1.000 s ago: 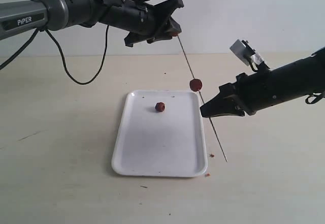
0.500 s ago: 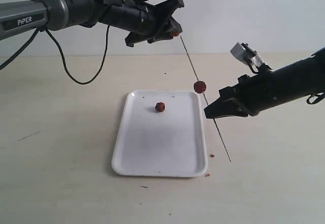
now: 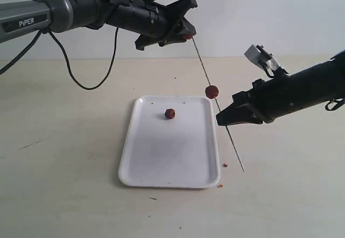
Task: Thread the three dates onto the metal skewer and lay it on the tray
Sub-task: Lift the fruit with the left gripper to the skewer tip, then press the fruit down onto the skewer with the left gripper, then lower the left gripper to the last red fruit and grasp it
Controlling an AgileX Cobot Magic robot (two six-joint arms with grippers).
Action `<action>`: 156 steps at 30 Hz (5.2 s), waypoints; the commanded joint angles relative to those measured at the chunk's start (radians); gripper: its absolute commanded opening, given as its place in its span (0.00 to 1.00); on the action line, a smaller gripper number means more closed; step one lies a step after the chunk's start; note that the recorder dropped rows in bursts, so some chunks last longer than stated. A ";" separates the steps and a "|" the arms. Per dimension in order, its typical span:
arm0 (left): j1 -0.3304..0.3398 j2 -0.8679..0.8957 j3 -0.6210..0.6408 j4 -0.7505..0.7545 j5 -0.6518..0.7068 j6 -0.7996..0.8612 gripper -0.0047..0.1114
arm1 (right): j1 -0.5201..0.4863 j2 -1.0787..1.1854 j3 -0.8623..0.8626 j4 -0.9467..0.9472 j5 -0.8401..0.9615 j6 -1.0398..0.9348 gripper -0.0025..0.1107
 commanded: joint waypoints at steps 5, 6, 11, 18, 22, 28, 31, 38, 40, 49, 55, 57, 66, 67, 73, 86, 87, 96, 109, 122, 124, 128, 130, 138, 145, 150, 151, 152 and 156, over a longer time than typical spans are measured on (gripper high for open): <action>-0.006 -0.001 -0.002 -0.011 -0.018 0.008 0.31 | -0.004 -0.003 -0.001 -0.011 0.020 -0.016 0.02; -0.006 -0.001 -0.002 -0.011 -0.018 0.008 0.31 | -0.004 -0.003 -0.001 -0.011 0.020 -0.013 0.02; -0.006 -0.001 -0.002 -0.011 -0.001 0.010 0.31 | -0.004 -0.003 -0.001 0.014 0.016 -0.022 0.02; -0.032 -0.001 -0.002 -0.011 0.007 0.024 0.31 | -0.004 -0.003 -0.001 0.050 -0.017 -0.037 0.02; -0.047 -0.001 -0.002 -0.009 0.019 0.024 0.31 | -0.004 -0.003 -0.001 0.128 -0.036 -0.094 0.02; -0.073 -0.001 -0.002 0.003 0.032 0.040 0.31 | -0.004 -0.003 -0.022 0.237 -0.052 -0.176 0.02; -0.080 -0.001 -0.002 0.017 0.044 0.051 0.31 | -0.004 -0.003 -0.022 0.328 -0.054 -0.259 0.02; -0.083 -0.001 -0.002 0.046 0.089 0.067 0.31 | -0.004 -0.003 -0.022 0.479 -0.070 -0.385 0.02; -0.087 -0.001 -0.002 0.046 0.089 0.074 0.31 | -0.004 -0.003 -0.022 0.479 -0.070 -0.397 0.02; -0.087 -0.001 -0.002 0.044 0.104 0.082 0.43 | -0.004 -0.003 -0.022 0.479 -0.070 -0.399 0.02; -0.087 -0.001 -0.002 0.044 0.099 0.082 0.54 | -0.004 -0.003 -0.022 0.479 -0.078 -0.404 0.02; -0.084 -0.001 -0.002 0.044 0.091 0.088 0.54 | -0.004 -0.003 -0.020 0.479 -0.102 -0.404 0.02; -0.055 -0.030 -0.002 0.044 0.093 0.139 0.54 | -0.004 -0.003 -0.020 0.479 -0.147 -0.404 0.02; -0.055 -0.035 -0.002 0.044 0.102 0.150 0.54 | -0.004 -0.003 -0.020 0.479 -0.162 -0.400 0.02; -0.055 -0.051 -0.002 0.049 0.150 0.197 0.54 | -0.004 -0.003 -0.020 0.479 -0.170 -0.392 0.02; -0.082 -0.045 -0.002 0.534 0.411 0.181 0.54 | -0.085 -0.089 -0.020 0.156 -0.205 -0.075 0.02; -0.092 -0.042 -0.002 0.584 0.414 0.145 0.54 | -0.095 -0.099 -0.020 0.104 -0.199 -0.023 0.02; -0.299 0.042 -0.002 1.159 0.493 0.558 0.54 | -0.097 -0.119 -0.020 0.007 -0.164 0.018 0.02; -0.220 0.061 -0.002 1.060 0.461 0.787 0.54 | -0.097 -0.119 -0.020 0.023 -0.156 -0.033 0.02; -0.204 0.062 -0.002 0.993 0.375 1.014 0.54 | -0.097 -0.119 -0.020 0.023 -0.156 -0.062 0.02; -0.201 0.062 -0.002 0.993 0.375 1.021 0.54 | -0.097 -0.119 -0.020 0.023 -0.156 -0.062 0.02; -0.197 0.069 -0.002 0.993 0.371 1.025 0.54 | -0.097 -0.119 -0.020 0.023 -0.156 -0.063 0.02; -0.197 0.080 -0.002 0.993 0.371 1.032 0.54 | -0.097 -0.119 -0.020 0.023 -0.156 -0.063 0.02; -0.197 0.113 -0.002 0.993 0.351 1.044 0.54 | -0.097 -0.119 -0.020 0.035 -0.156 -0.062 0.02; -0.195 0.117 -0.002 0.993 0.337 1.044 0.54 | -0.097 -0.119 -0.020 0.036 -0.156 -0.062 0.02; -0.195 0.131 -0.002 0.993 0.337 1.044 0.54 | -0.097 -0.119 -0.020 0.036 -0.156 -0.064 0.02; -0.195 0.138 -0.002 0.993 0.337 1.044 0.54 | -0.097 -0.119 -0.020 0.036 -0.156 -0.064 0.02; -0.195 0.140 -0.002 0.993 0.335 1.044 0.54 | -0.097 -0.119 -0.020 0.036 -0.156 -0.064 0.02; -0.195 0.150 -0.002 0.993 0.335 1.044 0.54 | -0.097 -0.119 -0.020 0.036 -0.156 -0.064 0.02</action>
